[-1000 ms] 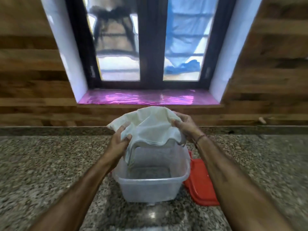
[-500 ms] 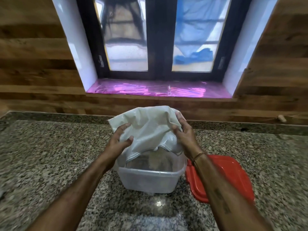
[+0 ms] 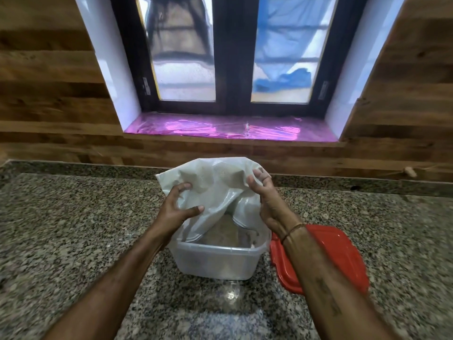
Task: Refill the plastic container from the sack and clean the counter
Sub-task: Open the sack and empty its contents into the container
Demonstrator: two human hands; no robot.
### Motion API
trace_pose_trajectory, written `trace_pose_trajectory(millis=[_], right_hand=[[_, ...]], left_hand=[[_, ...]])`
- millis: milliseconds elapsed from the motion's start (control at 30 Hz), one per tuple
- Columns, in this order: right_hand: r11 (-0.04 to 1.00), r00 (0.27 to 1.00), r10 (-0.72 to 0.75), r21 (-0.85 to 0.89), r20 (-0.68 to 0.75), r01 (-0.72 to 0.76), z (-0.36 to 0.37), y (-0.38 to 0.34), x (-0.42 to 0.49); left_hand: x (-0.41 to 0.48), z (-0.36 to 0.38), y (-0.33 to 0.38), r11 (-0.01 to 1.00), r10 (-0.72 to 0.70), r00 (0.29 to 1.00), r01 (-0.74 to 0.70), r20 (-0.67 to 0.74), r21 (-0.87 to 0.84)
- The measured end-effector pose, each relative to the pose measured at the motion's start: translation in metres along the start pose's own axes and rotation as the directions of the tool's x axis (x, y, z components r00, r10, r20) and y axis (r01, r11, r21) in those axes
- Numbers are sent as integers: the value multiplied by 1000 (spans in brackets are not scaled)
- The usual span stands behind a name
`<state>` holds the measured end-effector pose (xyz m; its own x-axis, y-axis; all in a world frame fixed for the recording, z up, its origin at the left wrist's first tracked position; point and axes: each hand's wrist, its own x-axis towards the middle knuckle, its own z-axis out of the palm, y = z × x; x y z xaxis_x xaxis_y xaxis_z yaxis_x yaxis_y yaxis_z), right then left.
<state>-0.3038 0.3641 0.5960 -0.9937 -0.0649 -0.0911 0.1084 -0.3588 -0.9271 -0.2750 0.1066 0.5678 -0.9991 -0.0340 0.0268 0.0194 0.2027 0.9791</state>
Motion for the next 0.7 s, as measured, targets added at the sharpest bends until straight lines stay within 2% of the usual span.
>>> trace_pose_trajectory(millis=[67,133,200,300,400,633,700], right_hand=[[999,1000,5,39,-24,-4,5,3,-2],[988,1000,3,156,-11,-2,11,2,-4],[967,999,30,253,-35,-20,16,4,-7],[966,987,78,254,-140,-40,18,13,-6],[954,982,97,296,-161,-46,24,15,-8],[948,959,78,319,-272,13,30,20,-7],[946,956,88,324,-280,8,30,22,-7]], left_hand=[[1,0,1,997,8,1000,-8,-3,-77],[2,1,4,977,-23,995,2,-95,-213],[4,0,6,902,-137,971,41,-195,-430],[7,3,8,747,-273,938,65,-215,-662],[9,7,13,692,-327,930,113,-170,-713],[25,0,16,699,-437,886,224,-158,-679],[29,-1,18,687,-428,890,209,-156,-696]])
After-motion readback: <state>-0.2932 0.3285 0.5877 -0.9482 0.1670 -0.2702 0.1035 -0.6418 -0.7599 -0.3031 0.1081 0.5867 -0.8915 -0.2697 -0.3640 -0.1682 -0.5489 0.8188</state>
